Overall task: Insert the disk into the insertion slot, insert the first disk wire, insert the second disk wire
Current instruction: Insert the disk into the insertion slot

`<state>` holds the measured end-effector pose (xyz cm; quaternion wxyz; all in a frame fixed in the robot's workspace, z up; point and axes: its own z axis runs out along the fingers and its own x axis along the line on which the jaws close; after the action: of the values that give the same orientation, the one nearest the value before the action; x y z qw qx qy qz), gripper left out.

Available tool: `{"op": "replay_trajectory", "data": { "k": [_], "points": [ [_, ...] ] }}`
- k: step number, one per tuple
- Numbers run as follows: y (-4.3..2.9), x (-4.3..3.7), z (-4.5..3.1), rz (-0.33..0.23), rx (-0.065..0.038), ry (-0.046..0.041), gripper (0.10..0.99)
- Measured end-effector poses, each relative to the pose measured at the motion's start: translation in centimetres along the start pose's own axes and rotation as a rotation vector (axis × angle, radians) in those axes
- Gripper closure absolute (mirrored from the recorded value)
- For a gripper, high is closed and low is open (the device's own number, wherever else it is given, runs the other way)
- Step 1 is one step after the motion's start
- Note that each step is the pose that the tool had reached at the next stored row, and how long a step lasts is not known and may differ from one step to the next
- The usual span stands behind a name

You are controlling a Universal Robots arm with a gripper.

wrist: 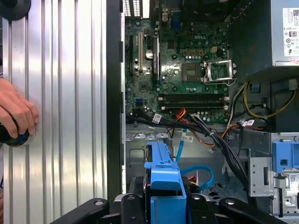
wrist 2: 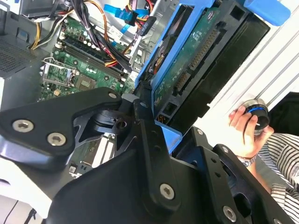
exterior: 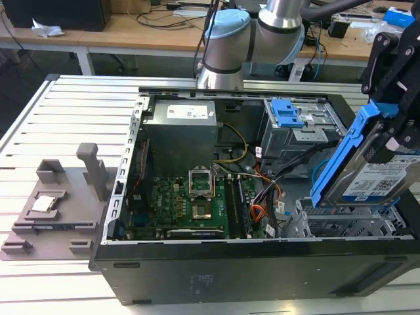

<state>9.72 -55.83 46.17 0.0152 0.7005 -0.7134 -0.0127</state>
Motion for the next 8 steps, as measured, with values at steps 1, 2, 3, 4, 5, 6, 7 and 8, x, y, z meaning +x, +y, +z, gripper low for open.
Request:
{"op": "replay_trajectory", "data": {
  "k": [1, 2, 3, 4, 5, 6, 7, 8],
  "points": [
    [-0.01, -0.03, 0.25, 0.000, 0.000, -0.0002, 0.722],
    [-0.02, -0.03, 0.48, 0.000, 0.000, 0.0000, 0.722],
    [-0.03, -0.03, 0.62, 0.000, 0.000, -0.0001, 0.722],
    [-0.06, -0.04, 0.77, 0.000, 0.000, 0.0000, 0.722],
    [-0.12, -0.06, 0.90, 0.000, 0.000, 0.0000, 0.722],
    [-0.18, -0.11, 1.01, 0.000, 0.000, -0.0002, 0.722],
    [-0.30, -0.21, 1.17, 0.000, 0.000, -0.0002, 0.722],
    [-0.34, -0.35, 1.36, 0.000, 0.000, -0.0001, 0.722]
  ]
}}
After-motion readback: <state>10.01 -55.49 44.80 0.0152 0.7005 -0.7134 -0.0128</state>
